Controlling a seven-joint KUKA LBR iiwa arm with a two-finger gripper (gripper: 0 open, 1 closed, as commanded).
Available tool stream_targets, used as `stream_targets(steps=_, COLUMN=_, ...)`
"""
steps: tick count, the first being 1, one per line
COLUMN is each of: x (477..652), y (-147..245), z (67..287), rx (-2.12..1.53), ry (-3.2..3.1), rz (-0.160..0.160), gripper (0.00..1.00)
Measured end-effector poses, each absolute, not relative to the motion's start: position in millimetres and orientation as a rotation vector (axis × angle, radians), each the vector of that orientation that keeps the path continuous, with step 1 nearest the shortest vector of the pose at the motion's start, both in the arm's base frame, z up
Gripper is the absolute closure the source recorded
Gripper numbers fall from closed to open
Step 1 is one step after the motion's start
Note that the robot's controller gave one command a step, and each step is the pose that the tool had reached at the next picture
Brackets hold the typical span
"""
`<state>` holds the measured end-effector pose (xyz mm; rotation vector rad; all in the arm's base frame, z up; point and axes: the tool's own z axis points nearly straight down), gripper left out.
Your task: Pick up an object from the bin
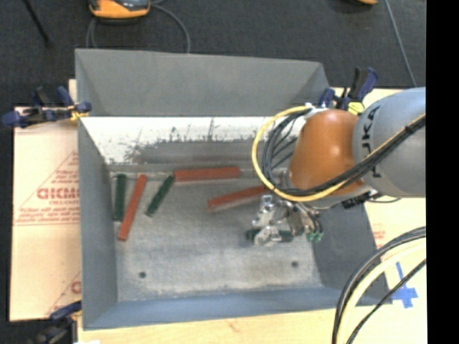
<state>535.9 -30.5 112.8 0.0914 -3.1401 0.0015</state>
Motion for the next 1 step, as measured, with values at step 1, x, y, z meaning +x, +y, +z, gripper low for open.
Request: stream_targets(steps=1, x=539.1, y=-38.5, z=224.0, rx=0.065, ry=-3.145, rz=0.0, gripper=1.0)
